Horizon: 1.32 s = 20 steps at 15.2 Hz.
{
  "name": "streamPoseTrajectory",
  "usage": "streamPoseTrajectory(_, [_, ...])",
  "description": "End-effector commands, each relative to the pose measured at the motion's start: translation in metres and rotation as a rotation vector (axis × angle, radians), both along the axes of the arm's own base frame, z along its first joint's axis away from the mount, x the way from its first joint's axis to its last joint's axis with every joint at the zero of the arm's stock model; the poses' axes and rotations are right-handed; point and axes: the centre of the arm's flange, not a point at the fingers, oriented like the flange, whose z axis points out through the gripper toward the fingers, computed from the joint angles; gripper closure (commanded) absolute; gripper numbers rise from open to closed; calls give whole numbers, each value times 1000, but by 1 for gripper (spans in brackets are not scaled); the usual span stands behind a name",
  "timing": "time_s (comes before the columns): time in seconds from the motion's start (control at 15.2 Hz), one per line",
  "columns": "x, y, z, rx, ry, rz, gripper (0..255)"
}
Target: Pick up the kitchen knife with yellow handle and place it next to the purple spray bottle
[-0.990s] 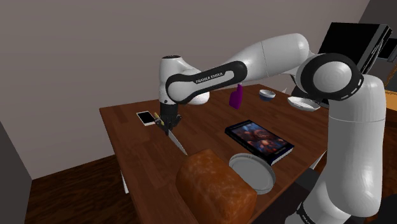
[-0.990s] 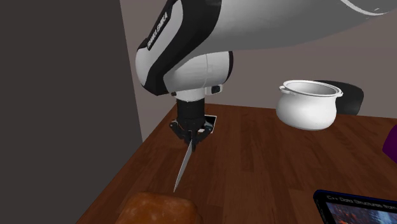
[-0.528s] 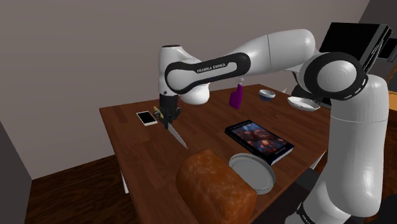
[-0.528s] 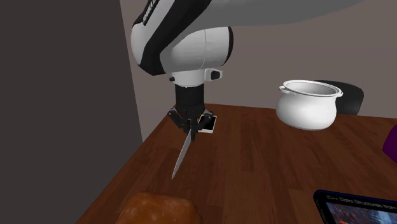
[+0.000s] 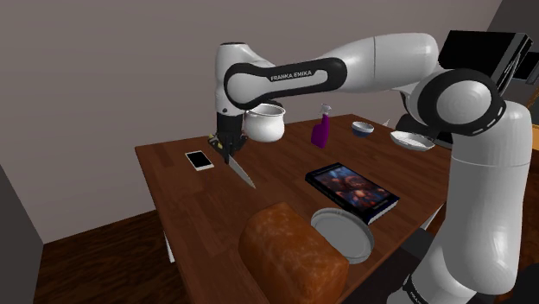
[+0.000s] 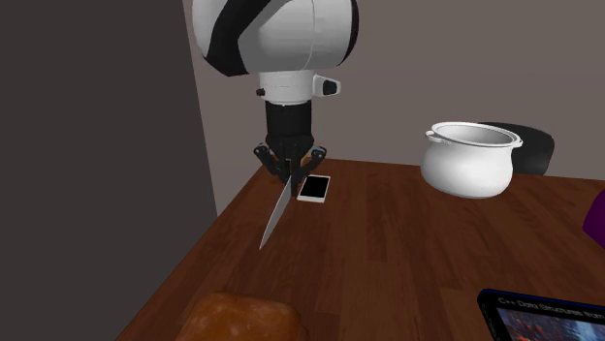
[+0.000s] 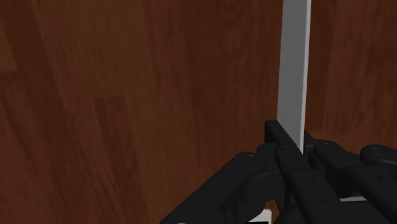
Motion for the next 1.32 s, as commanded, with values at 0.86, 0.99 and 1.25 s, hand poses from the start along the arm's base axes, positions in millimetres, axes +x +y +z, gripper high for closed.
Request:
streamPoseTrajectory(0.86, [-1, -1, 79, 0, 0, 0, 255])
streamPoseTrajectory(0.99, [-1, -1, 90, 0, 0, 0, 255])
streamPoseTrajectory(1.25, [-1, -1, 111, 0, 0, 0, 255])
